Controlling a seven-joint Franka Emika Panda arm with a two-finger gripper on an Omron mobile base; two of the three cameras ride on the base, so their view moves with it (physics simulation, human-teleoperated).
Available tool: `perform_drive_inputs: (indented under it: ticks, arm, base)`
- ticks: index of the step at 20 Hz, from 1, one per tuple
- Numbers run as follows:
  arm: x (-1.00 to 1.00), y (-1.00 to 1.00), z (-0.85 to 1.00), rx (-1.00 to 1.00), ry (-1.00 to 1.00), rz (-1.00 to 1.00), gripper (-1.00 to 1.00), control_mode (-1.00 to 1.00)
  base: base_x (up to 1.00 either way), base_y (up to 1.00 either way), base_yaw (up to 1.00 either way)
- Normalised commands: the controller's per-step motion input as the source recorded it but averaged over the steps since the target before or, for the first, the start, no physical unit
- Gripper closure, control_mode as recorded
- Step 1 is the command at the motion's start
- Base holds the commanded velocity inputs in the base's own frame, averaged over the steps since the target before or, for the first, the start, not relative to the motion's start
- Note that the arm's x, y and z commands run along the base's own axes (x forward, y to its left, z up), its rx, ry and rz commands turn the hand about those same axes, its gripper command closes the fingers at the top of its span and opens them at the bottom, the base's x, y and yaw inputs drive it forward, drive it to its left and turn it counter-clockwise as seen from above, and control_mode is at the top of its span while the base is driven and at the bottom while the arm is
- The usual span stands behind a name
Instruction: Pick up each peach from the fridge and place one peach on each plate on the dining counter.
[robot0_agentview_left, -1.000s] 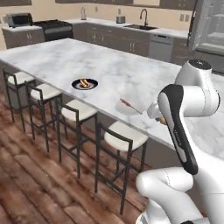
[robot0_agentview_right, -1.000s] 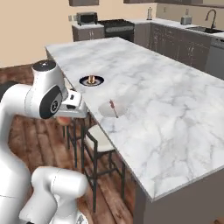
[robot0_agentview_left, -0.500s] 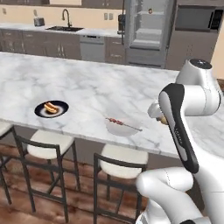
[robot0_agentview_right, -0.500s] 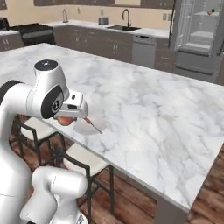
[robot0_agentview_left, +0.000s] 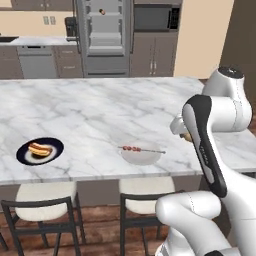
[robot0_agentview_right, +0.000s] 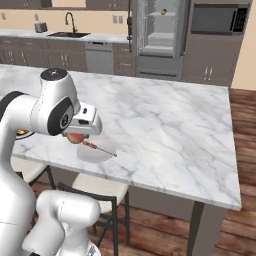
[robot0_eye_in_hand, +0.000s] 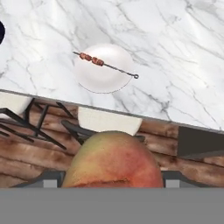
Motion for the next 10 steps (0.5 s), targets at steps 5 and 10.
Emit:
perform_drive_inputs:
  ticks: [5, 10]
  arm:
    - [0.00, 0.00, 0.00, 0.00, 0.00, 0.00, 1.00, 1.00]
    - [0.00, 0.00, 0.00, 0.00, 0.00, 0.00, 1.00, 1.00]
  base:
    - [0.17, 0.62, -0.10]
    - [0.30, 0.19, 0.00]
